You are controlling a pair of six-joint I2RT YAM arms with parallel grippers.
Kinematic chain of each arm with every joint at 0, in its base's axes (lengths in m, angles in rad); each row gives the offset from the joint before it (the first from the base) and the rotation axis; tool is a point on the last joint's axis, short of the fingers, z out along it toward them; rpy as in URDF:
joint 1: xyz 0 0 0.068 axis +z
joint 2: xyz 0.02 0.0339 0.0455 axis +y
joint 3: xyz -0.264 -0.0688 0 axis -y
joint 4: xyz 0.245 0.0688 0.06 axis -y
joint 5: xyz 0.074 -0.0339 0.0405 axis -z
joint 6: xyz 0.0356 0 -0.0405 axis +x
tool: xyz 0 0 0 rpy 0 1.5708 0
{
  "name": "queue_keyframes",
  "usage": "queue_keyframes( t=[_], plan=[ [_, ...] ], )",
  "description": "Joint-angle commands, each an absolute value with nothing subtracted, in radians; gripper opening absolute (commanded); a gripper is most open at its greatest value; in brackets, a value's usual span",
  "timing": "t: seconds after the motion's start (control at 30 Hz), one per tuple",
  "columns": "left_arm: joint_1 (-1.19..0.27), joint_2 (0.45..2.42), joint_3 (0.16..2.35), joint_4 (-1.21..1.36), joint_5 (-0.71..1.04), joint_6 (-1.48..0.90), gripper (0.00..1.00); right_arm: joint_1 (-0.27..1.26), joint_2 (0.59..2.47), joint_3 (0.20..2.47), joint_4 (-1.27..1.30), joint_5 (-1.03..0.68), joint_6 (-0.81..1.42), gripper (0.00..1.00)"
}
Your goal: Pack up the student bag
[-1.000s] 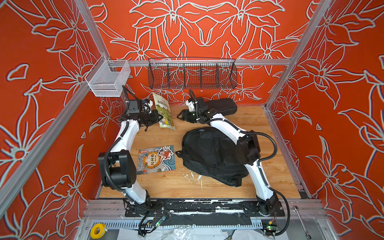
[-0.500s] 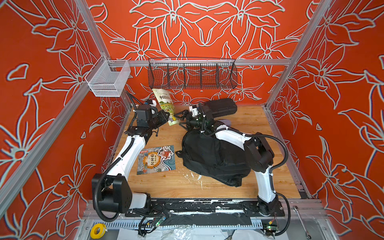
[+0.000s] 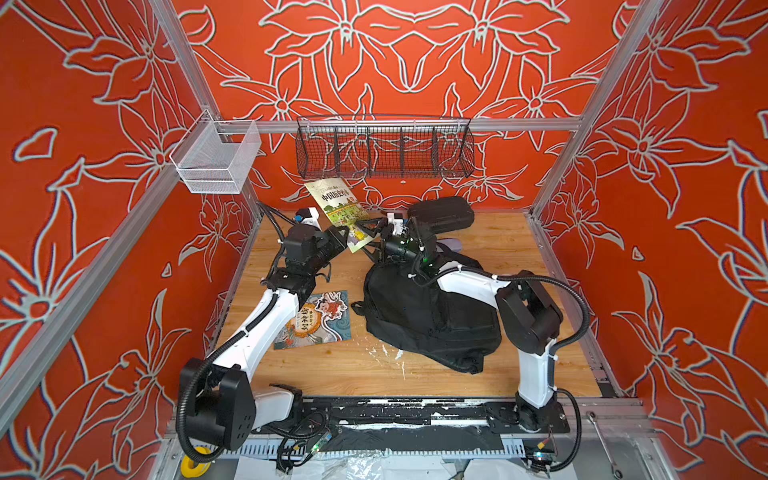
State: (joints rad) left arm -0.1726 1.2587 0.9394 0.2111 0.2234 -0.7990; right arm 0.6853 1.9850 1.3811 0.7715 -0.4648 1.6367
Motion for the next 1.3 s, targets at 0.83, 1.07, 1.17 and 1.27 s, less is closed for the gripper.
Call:
queue_keyframes(
  t=[0.83,1.07,1.17,1.27],
  plan=[
    [0.156,1.33,1.206,-0.433,0.822,-0.333,0.97,0.435,1.911,1.239,0.9,-0.869,1.265,0.0],
    [0.206,1.526,1.353,-0.483,1.064,-0.191,0.97,0.394,1.838,1.282,0.676,-1.081,1.117,0.0],
    [0.224,1.589,1.388,-0.488,1.09,-0.18,0.97,0.394,1.796,1.3,0.499,-1.126,1.006,0.0],
    [0.229,1.657,1.432,-0.511,1.111,-0.168,0.97,0.394,1.787,1.301,0.496,-1.153,1.028,0.0]
  ],
)
